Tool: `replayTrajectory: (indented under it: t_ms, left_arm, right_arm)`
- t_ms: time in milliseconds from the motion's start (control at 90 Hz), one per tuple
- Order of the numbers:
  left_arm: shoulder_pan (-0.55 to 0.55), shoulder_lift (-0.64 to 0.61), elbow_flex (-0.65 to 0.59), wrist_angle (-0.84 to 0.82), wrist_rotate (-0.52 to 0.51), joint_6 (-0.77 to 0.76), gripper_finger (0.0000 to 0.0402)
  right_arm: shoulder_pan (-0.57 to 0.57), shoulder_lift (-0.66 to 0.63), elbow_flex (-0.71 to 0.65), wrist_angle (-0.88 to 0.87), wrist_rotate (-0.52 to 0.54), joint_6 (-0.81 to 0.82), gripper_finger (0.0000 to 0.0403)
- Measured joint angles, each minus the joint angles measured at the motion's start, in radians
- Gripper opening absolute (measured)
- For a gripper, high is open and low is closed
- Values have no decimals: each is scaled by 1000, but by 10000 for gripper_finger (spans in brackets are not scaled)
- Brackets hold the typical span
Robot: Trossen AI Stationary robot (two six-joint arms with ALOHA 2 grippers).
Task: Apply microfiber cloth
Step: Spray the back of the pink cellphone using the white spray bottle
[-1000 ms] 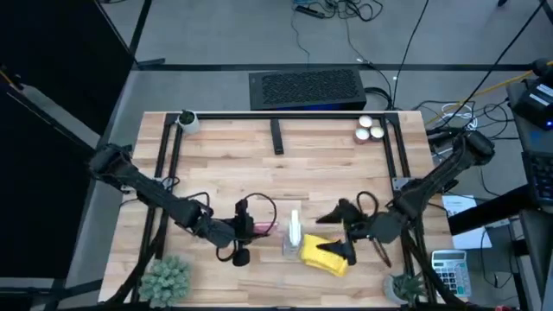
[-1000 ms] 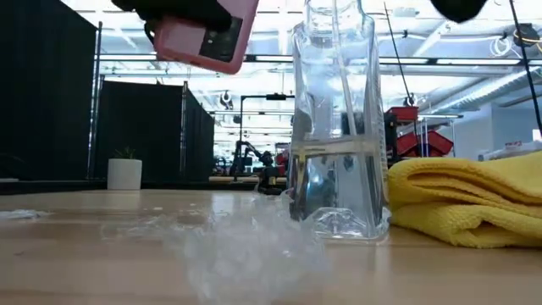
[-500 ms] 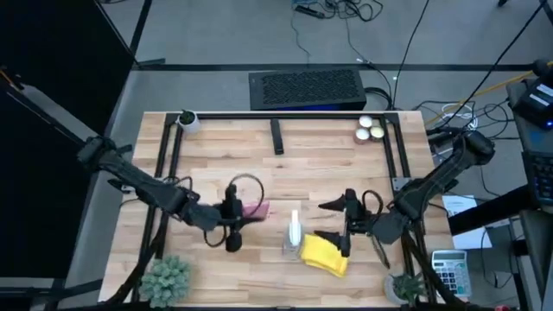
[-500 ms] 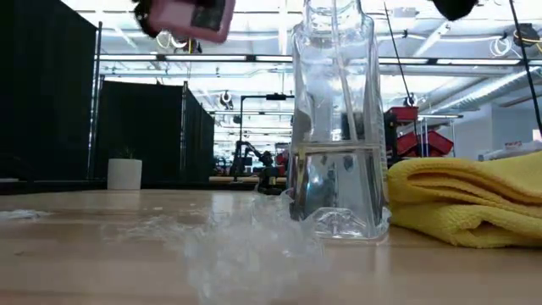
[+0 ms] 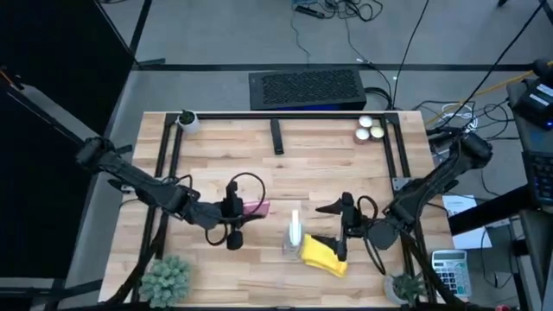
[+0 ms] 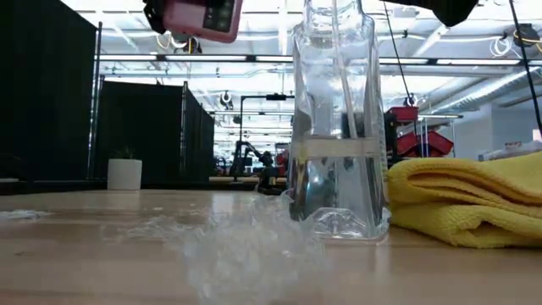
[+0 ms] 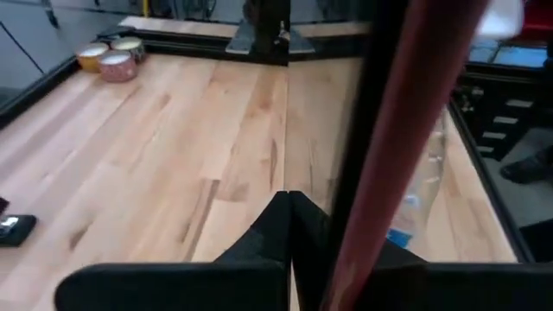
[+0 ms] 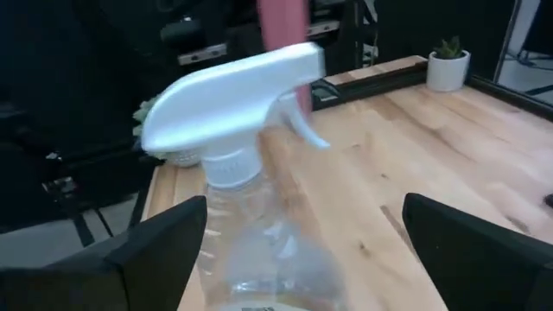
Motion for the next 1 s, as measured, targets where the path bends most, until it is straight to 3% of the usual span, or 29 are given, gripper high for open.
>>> replayTrajectory:
  t_ms: [233,633,867,1000]
  left_arm:
    - [33,21,0,97,63,76,9]
    - [43,23,0,116,67,96,9]
    - [64,35,0,154,67,121,9]
    - [80,64,0,159,79,121,9]
  right_arm:
    - [9,116,0,213,3,-178,373]
    - [-30,135,0,311,23,-289,373]
    - [-86,138,0,344,-103,-315,373]
    - [-100,140,0,343,-109,-330,373]
